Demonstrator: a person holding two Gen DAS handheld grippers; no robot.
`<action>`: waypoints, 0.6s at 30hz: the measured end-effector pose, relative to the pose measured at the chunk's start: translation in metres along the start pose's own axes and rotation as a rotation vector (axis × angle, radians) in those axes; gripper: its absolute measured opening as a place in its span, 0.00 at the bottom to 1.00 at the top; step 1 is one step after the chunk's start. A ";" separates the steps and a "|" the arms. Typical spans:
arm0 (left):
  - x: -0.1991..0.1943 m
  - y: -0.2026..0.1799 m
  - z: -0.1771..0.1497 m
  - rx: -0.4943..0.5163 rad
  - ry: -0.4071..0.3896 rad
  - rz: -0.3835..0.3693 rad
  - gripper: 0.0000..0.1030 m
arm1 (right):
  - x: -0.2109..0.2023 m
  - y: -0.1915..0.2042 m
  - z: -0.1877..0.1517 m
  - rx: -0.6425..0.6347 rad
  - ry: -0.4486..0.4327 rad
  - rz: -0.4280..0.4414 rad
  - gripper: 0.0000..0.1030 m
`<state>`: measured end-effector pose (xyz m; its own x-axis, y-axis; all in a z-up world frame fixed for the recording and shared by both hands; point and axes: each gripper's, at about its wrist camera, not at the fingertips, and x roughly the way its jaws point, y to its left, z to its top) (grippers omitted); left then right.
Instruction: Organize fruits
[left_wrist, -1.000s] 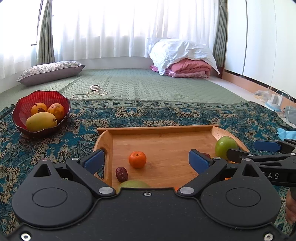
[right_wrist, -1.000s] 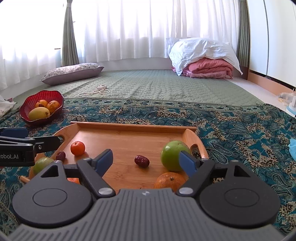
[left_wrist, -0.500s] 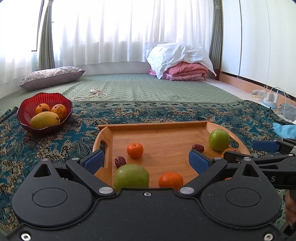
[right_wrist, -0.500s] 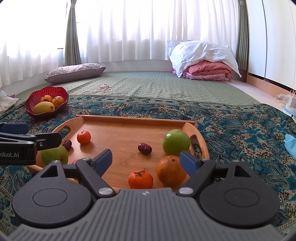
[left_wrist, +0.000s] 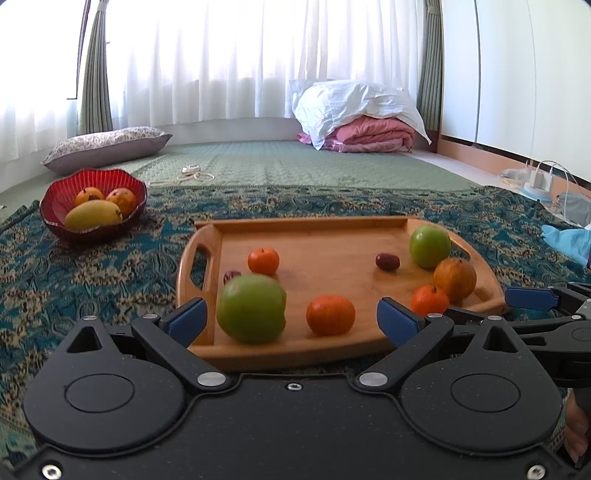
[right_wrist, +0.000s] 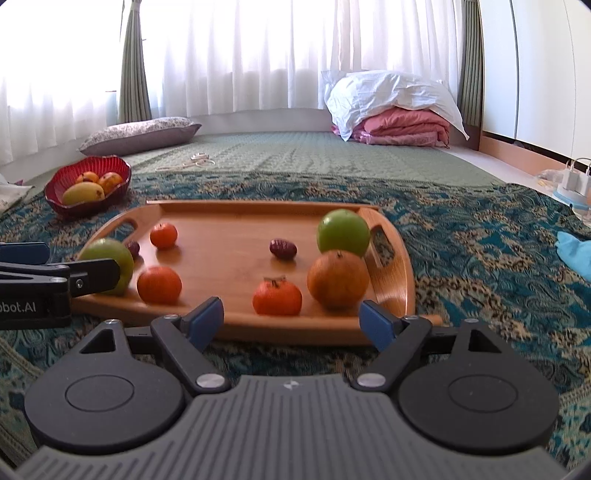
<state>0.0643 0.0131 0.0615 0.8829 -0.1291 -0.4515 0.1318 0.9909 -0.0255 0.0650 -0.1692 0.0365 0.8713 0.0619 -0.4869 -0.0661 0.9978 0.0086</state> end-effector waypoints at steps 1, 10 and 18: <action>0.001 0.000 -0.004 -0.002 0.004 0.000 0.96 | 0.000 0.000 -0.004 -0.004 0.004 -0.005 0.87; 0.014 0.000 -0.029 -0.019 0.057 0.026 0.96 | 0.011 -0.004 -0.026 0.001 0.057 -0.031 0.87; 0.027 -0.002 -0.043 -0.010 0.095 0.048 0.96 | 0.018 -0.002 -0.033 -0.007 0.076 -0.039 0.89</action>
<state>0.0684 0.0089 0.0115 0.8411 -0.0778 -0.5353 0.0855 0.9963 -0.0104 0.0647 -0.1708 -0.0010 0.8336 0.0209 -0.5520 -0.0367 0.9992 -0.0176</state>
